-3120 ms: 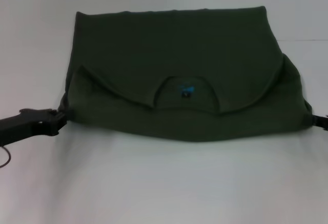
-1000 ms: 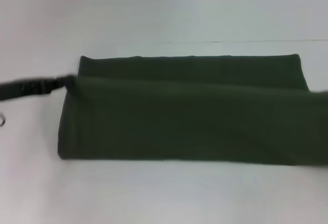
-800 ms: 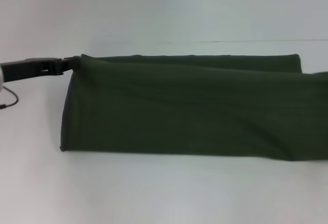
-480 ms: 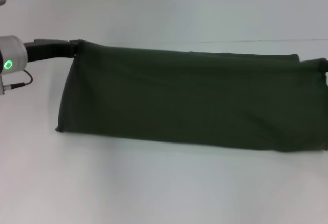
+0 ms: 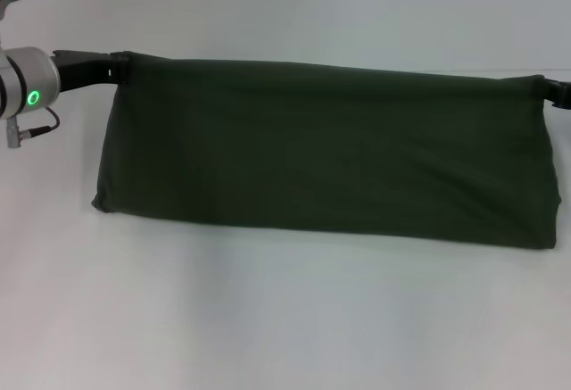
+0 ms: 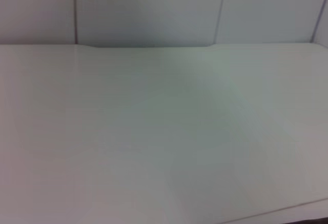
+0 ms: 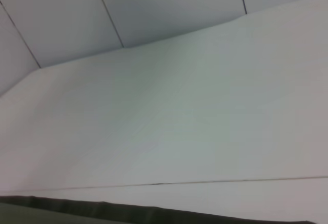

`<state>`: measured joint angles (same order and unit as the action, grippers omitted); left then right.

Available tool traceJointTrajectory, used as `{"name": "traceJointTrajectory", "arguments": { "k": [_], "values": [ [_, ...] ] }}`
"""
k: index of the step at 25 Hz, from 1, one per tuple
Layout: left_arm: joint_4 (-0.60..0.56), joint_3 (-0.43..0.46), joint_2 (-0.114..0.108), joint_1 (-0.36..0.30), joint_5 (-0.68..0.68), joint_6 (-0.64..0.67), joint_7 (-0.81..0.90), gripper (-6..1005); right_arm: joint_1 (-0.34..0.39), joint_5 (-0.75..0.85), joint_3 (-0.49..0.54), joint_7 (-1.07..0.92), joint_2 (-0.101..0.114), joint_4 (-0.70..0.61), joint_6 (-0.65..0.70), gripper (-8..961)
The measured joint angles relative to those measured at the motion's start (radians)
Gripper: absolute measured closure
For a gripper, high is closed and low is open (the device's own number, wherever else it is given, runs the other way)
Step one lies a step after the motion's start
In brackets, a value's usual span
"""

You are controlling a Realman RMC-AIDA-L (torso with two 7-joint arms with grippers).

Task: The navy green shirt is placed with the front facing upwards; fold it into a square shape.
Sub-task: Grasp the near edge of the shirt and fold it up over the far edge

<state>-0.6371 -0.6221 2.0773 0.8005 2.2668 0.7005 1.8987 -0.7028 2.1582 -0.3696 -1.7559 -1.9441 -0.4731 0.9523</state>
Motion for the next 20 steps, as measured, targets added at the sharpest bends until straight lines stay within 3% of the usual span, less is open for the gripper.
{"name": "traceJointTrajectory", "arguments": {
  "k": [20],
  "values": [
    [0.044, -0.008, 0.001, 0.025, 0.000, -0.076, -0.001, 953, -0.032, -0.013, -0.016, 0.048, -0.005, 0.022, -0.087, 915]
  ]
}}
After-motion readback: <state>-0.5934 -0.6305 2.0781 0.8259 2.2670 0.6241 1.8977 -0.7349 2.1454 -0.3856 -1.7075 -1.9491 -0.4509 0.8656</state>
